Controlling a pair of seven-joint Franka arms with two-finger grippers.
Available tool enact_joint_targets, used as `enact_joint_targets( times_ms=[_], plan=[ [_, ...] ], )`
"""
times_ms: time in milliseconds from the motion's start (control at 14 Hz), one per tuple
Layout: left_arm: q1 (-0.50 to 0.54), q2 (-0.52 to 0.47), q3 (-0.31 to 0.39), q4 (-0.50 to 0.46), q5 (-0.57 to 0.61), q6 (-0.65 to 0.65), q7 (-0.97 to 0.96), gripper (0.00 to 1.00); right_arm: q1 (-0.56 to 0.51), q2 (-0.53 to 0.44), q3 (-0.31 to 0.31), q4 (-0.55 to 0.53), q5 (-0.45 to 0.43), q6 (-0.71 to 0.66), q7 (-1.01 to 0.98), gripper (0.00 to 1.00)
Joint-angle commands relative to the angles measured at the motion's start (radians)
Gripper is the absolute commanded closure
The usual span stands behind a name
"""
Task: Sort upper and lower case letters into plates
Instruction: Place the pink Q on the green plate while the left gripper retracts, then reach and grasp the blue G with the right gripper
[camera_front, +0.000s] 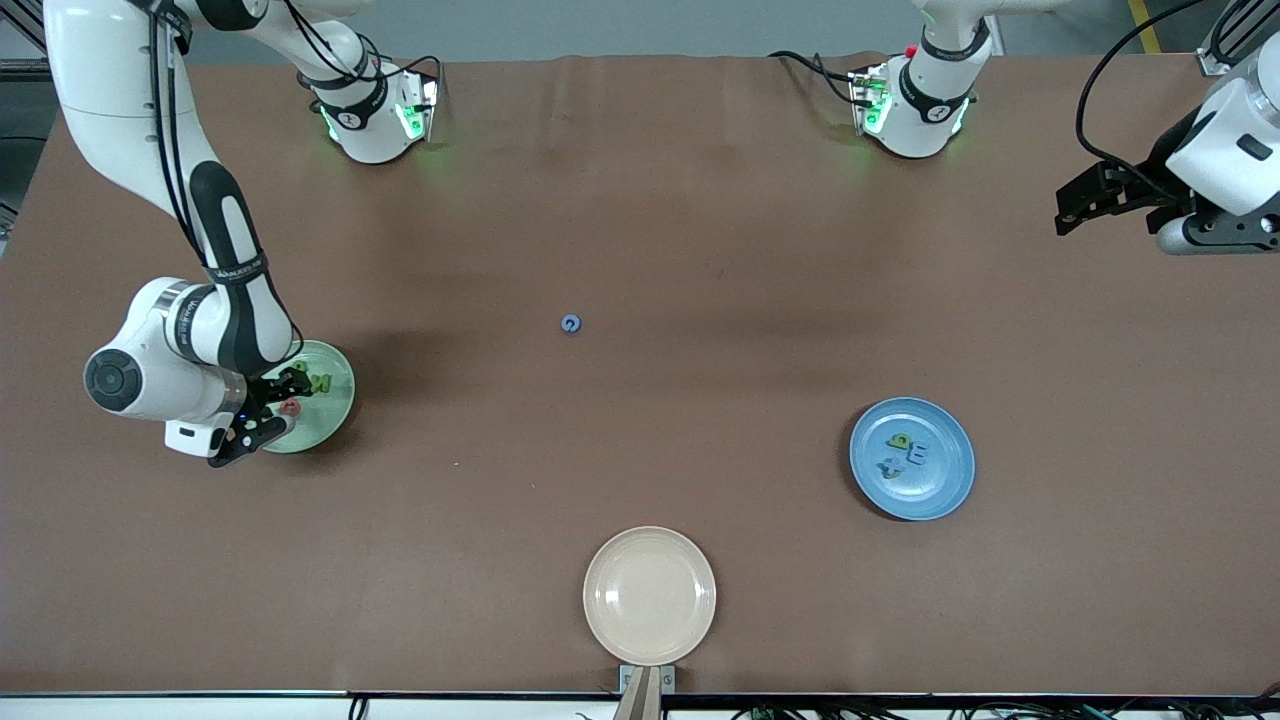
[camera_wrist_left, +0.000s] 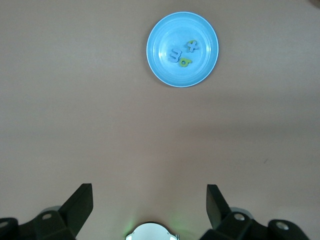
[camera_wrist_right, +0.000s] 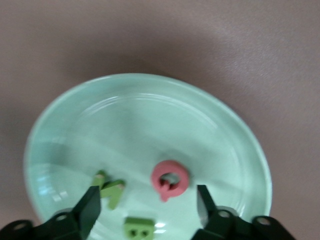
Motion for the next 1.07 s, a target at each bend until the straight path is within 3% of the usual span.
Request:
enact_joint_targets(
  times_ms=[0, 286, 573, 1002],
  plan=[
    [0.008, -0.014, 0.004, 0.004, 0.000, -0.005, 0.022, 0.00, 0.059, -0.123, 0.005, -0.020, 0.010, -0.122, 0.169, 0.02],
    [0.008, -0.010, 0.007, 0.005, 0.009, 0.004, 0.020, 0.00, 0.188, -0.204, 0.005, -0.023, 0.007, -0.242, 0.505, 0.01],
    [0.008, -0.011, 0.007, 0.005, 0.011, 0.018, 0.020, 0.00, 0.382, -0.229, 0.006, -0.028, 0.008, -0.250, 0.974, 0.00],
    [0.010, -0.013, 0.007, 0.001, 0.009, 0.027, 0.022, 0.00, 0.692, -0.208, 0.008, -0.043, 0.014, -0.051, 1.553, 0.00]
  ],
)
